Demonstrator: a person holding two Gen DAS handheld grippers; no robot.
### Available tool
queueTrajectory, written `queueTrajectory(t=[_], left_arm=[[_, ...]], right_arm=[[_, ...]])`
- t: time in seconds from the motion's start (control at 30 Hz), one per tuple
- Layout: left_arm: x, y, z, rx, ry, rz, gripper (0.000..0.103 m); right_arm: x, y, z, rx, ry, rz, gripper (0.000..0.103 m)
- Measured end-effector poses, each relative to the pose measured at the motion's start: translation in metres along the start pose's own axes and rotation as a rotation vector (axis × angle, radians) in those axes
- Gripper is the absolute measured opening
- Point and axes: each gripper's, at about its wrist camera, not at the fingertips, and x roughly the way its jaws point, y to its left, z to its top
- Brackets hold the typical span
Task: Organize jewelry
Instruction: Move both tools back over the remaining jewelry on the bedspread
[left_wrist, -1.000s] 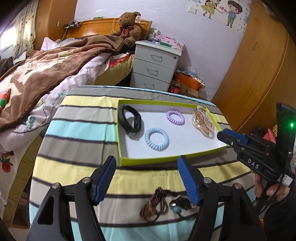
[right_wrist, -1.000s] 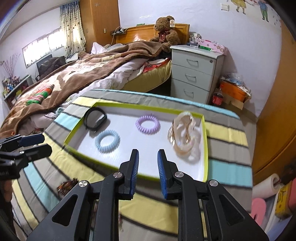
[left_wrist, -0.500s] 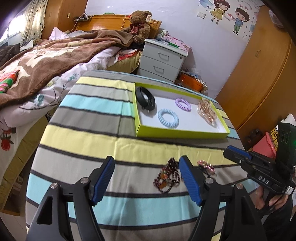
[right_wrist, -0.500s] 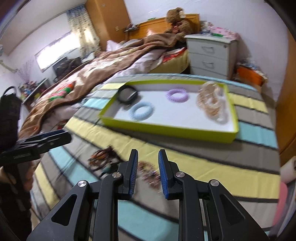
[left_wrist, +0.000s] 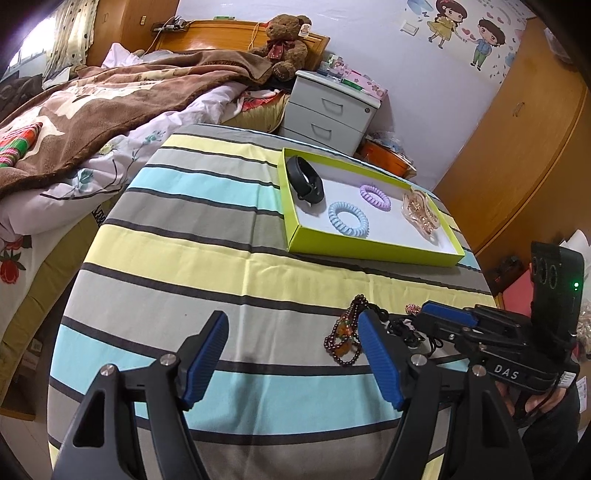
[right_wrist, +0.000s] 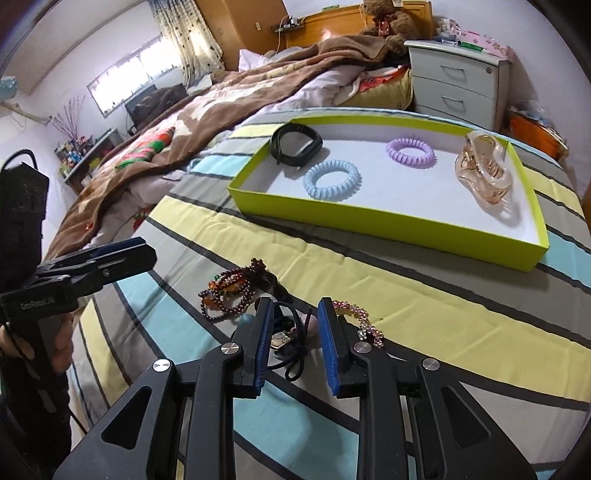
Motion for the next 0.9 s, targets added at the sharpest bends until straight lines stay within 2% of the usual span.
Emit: queueTrajectory(t=[0.13, 0.33, 0.4, 0.6, 0.83, 0.9], left_arm=[[0.001, 0.001, 0.0, -0.006, 0.004, 0.0, 0.075], [0.0, 0.004, -0.002, -0.016, 0.005, -0.001, 0.075], [0.0, 0.005, -0.001, -0.022, 0.004, 0.0, 0.075], [0.0, 0.007, -0.003, -0.033, 0.007, 0.001, 0.075], [0.0, 0.01, -0.003, -0.041, 0.008, 0.004, 0.075], [0.0, 0.01, -0.003, -0.041, 0.009, 0.002, 0.075]], right_arm=[[0.005, 0.007, 0.0, -0.038, 0.018, 0.004, 0.025], [0.005, 0.016, -0.003, -0.099, 0.035, -0.05, 0.025], [0.004, 0.018, -0.005, -0.121, 0.034, -0.067, 0.023], [-0.003, 0.025, -0.008, -0.172, 0.013, -0.122, 0.004], [-0.02, 0.028, -0.007, -0.171, -0.045, -0.12, 0.004], [-0.027, 0.026, -0.006, -0.147, -0.066, -0.095, 0.004]])
